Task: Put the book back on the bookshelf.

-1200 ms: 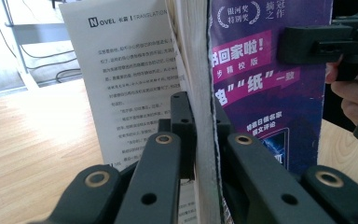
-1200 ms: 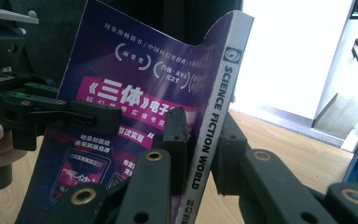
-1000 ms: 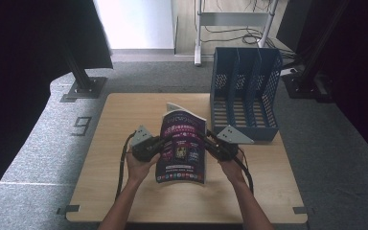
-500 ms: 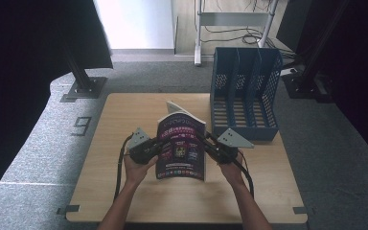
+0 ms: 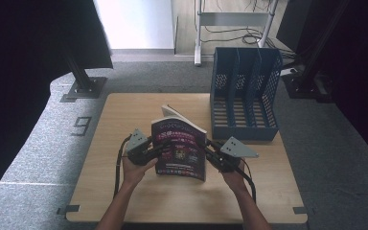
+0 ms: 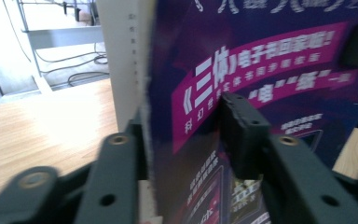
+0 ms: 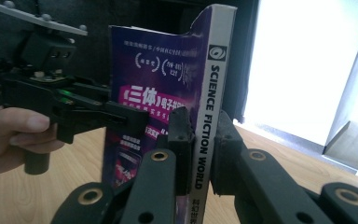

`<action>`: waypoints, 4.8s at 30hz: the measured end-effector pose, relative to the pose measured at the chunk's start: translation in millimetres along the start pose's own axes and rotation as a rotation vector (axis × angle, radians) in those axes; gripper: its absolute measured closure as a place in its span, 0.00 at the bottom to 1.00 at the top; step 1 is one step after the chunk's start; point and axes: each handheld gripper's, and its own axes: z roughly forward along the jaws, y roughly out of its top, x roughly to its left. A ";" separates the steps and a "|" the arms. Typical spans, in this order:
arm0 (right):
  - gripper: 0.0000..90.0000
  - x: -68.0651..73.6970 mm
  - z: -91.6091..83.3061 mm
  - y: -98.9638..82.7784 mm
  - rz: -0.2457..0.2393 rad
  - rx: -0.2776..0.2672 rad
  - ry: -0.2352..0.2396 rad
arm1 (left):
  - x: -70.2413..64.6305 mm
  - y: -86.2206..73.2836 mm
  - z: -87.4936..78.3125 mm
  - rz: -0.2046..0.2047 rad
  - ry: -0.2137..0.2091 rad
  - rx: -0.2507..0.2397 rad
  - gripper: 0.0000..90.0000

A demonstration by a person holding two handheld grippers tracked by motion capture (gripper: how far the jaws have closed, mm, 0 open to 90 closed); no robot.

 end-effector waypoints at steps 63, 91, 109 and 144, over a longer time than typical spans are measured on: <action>0.86 7.1 9.7 4.6 -0.107 0.081 -0.024 | 9.8 15.9 14.6 -0.013 -0.036 0.005 0.24; 0.85 0.3 27.1 0.5 -0.080 0.154 -0.055 | 13.8 20.4 12.0 -0.054 -0.056 -0.016 0.22; 0.87 3.3 2.4 -7.3 -0.126 0.056 0.050 | 20.7 16.0 19.8 -0.078 -0.064 -0.010 0.16; 0.86 4.1 -0.3 -7.4 -0.165 0.038 0.031 | 17.4 20.9 14.9 -0.095 -0.084 -0.064 0.37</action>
